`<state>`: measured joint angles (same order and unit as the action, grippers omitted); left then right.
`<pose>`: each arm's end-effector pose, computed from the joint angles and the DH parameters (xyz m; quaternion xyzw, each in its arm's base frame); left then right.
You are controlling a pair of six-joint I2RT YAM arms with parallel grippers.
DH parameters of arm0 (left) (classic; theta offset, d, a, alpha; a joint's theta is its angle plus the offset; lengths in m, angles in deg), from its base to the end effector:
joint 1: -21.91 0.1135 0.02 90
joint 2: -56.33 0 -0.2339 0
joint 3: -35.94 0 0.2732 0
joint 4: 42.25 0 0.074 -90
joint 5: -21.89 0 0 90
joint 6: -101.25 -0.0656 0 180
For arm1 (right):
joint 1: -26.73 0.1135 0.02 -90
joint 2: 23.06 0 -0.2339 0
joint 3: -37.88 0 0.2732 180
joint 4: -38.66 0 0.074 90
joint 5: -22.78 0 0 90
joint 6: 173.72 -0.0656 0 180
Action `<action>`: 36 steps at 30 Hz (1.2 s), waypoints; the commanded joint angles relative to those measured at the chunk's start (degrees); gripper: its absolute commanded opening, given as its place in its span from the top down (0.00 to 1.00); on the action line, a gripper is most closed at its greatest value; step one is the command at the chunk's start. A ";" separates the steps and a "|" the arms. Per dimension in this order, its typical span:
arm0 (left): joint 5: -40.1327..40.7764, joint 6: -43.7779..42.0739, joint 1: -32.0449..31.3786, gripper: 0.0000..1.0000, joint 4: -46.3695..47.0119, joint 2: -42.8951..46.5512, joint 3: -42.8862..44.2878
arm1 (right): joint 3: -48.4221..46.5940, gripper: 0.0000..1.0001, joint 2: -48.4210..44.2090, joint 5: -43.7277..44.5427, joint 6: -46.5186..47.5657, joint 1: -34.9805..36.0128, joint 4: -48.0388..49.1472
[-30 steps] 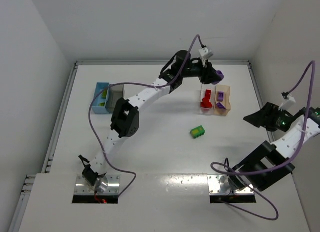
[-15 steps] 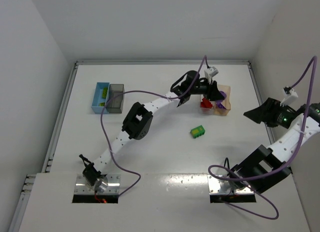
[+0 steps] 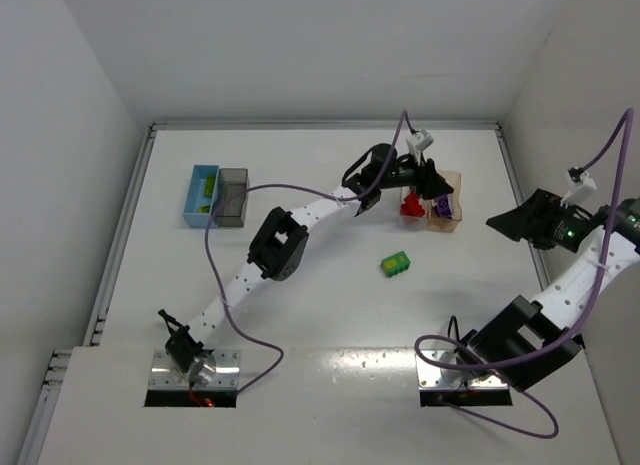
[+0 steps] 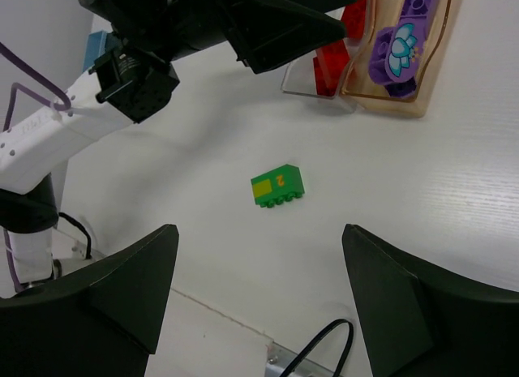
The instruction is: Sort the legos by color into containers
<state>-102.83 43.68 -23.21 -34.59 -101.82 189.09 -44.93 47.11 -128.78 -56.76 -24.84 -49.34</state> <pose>0.4230 -0.4778 0.1827 0.2873 0.6312 -0.5930 0.4092 0.1905 -0.1473 0.2915 0.1179 0.8465 0.3237 0.4060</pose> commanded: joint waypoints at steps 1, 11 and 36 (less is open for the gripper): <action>0.97 2.11 -0.84 0.40 4.97 -0.85 2.53 | -2.38 0.17 -1.97 -1.37 -2.61 0.59 2.27; 7.19 -0.94 7.23 0.12 0.11 16.62 -7.57 | -0.98 0.17 -1.27 4.60 1.41 13.32 6.67; 2.56 -26.71 34.40 0.11 -34.40 78.59 -61.00 | -1.15 0.15 23.32 39.84 34.64 58.25 9.21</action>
<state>-94.94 18.02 10.43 -67.20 -28.55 129.07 -43.66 65.23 -92.41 -28.19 31.70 -43.04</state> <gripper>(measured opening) 0.888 0.853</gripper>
